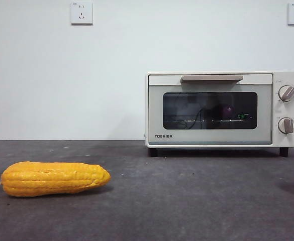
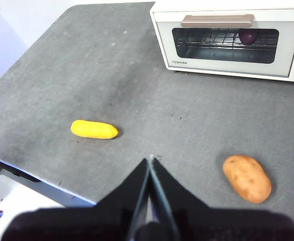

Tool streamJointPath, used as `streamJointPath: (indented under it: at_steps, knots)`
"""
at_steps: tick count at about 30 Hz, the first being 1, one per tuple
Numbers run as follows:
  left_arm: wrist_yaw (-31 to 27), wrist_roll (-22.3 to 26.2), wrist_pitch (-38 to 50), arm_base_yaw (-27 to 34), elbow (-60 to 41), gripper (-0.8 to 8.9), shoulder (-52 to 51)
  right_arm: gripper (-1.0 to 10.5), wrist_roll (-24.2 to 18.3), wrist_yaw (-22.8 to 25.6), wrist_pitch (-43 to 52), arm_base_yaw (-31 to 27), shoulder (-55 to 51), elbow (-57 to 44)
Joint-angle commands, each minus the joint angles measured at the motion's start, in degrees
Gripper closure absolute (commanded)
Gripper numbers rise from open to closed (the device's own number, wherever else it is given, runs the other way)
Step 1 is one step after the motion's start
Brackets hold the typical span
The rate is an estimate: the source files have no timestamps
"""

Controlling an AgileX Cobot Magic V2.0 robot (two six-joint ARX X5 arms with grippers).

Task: Take the eggplant from the table,put the eggplant in the oven

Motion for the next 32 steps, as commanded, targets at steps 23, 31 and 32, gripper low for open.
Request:
streamJointPath:
  at_steps: [23,31,32]
  knots:
    - [-6.6,16.0,6.5,28.1,-16.0,8.18,-29.7,9.5,-0.2,0.4,-1.2,0.1,1.5,0.3]
    - [-6.6,12.1,19.1,33.5,-41.4,8.17,-44.2,9.5,-0.2,0.4,-1.2,0.1,2.8,0.3]
    - [-6.6,10.4,20.4,34.1,-44.5,8.17,-45.6,9.5,-0.2,0.5,-1.2,0.1,3.0,0.3]
